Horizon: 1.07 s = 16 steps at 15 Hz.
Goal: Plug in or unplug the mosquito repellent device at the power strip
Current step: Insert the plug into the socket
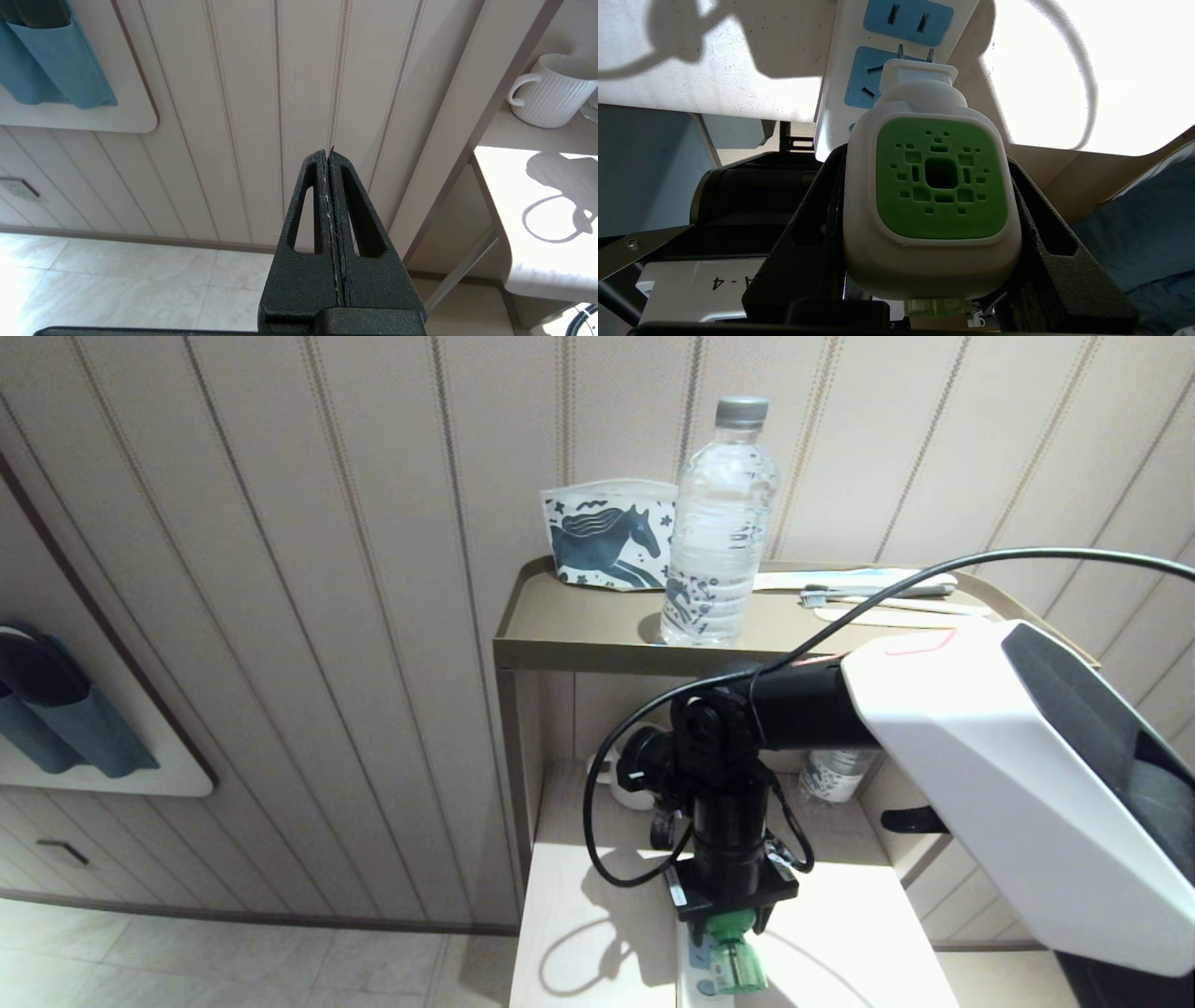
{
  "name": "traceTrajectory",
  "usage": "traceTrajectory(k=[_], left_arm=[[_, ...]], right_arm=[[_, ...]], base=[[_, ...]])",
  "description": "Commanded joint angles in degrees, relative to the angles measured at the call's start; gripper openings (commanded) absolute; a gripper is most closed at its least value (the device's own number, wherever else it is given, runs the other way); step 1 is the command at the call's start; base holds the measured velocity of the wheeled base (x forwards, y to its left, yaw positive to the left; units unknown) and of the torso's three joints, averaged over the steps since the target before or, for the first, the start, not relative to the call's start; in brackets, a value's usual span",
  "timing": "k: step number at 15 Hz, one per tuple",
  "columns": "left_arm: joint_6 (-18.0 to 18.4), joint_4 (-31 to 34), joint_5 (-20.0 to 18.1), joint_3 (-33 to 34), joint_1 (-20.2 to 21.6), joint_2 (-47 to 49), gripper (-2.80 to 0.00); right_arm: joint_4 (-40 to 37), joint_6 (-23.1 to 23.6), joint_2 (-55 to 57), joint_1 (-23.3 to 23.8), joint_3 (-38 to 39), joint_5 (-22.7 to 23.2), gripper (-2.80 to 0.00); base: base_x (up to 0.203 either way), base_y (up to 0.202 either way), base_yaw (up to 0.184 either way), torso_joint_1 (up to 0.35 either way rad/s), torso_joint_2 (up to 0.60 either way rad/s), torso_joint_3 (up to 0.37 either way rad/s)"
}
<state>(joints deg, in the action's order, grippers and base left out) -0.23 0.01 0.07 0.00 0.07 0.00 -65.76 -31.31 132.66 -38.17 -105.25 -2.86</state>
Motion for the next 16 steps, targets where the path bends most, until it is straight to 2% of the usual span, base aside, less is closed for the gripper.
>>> traceTrajectory(k=[1,16], left_arm=[[0.0,0.0,0.0,0.0,0.0,0.1,-2.8],[0.0,0.0,0.0,0.0,0.0,0.1,-2.8]], right_arm=[[2.5,-0.2,0.0,0.0,2.9,0.0,-2.8],[4.0,-0.1,-0.2,0.2,2.5,-0.1,-2.8]], base=[[0.0,0.0,0.0,0.0,0.0,0.0],[0.0,0.0,0.0,0.0,0.0,0.0]])
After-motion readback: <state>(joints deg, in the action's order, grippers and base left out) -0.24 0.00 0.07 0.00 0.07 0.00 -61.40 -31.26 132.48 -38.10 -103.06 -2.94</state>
